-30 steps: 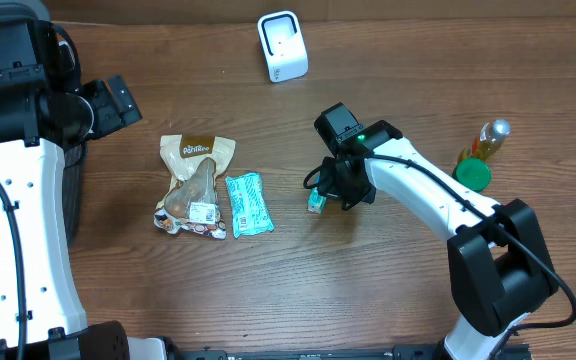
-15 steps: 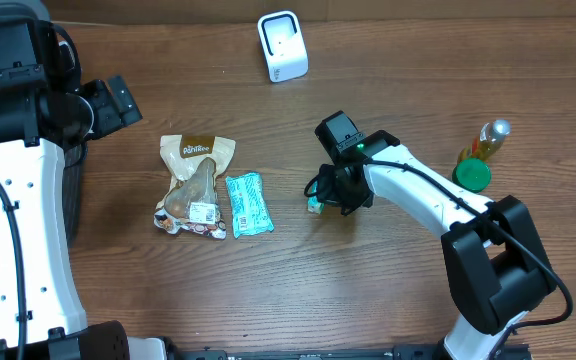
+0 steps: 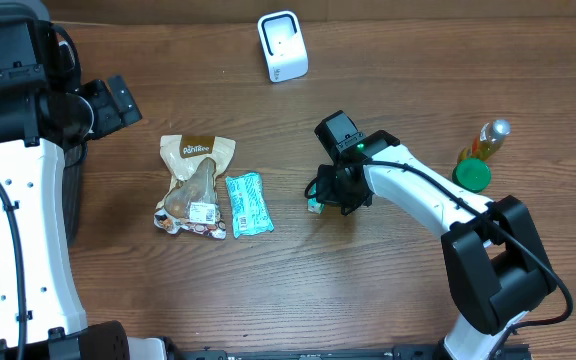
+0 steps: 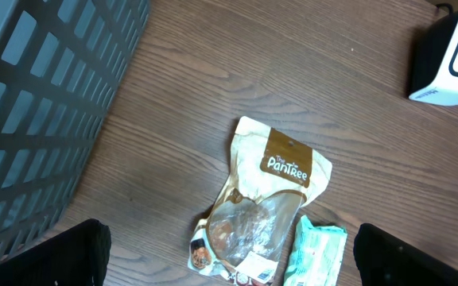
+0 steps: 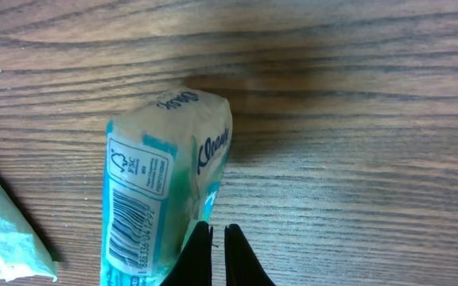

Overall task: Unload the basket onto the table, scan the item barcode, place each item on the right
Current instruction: 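Lower the right gripper onto the Kleenex pack and close on it, then lift the Kleenex pack with the right gripper and rotate it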

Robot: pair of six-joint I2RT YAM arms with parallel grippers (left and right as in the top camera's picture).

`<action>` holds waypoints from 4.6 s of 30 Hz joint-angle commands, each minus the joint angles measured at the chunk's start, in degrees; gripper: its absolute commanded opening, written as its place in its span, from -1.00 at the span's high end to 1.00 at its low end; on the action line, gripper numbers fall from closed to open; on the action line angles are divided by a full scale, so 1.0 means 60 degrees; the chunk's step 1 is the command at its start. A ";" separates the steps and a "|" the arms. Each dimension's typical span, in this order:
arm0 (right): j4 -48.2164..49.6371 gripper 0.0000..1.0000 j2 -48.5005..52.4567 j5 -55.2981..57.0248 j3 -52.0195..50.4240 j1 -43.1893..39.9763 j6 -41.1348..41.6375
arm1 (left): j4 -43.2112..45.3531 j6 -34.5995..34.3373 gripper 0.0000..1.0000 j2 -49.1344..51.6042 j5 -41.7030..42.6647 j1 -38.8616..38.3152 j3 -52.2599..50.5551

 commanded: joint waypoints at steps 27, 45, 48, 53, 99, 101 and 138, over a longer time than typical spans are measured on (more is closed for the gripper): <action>0.1268 0.17 -0.0022 0.0313 0.0324 0.0018 0.1038 | 0.0000 0.0109 -0.99 0.0015 0.0004 -0.0022 0.0066; 0.3126 0.44 0.0029 -0.0641 -0.1005 0.0018 0.1472 | 0.0000 0.0109 -0.99 0.0015 0.0000 -0.0022 0.0066; 0.3497 0.49 0.0029 -0.0659 -0.1326 0.0018 0.1902 | 0.0000 0.0109 -0.99 0.0015 0.0000 -0.0022 0.0066; 0.3938 0.49 0.0029 -0.1042 -0.1486 0.0018 0.1905 | 0.0000 0.0109 -0.99 0.0015 0.0004 -0.0022 0.0066; 0.5417 0.93 -0.3588 -1.2670 -0.2200 -0.4346 -0.2426 | 0.0000 0.0109 -0.98 0.0015 0.0000 -0.0022 0.0066; 0.5413 0.93 -0.4095 -1.3030 -0.2200 -0.4513 -0.2335 | 0.0000 0.0109 -0.99 0.0015 0.0000 -0.0022 0.0066; 0.5410 0.93 -0.5457 -1.4149 -0.2200 -0.4921 -0.0310 | 0.0000 0.0109 -0.99 0.0015 0.0004 -0.0022 0.0066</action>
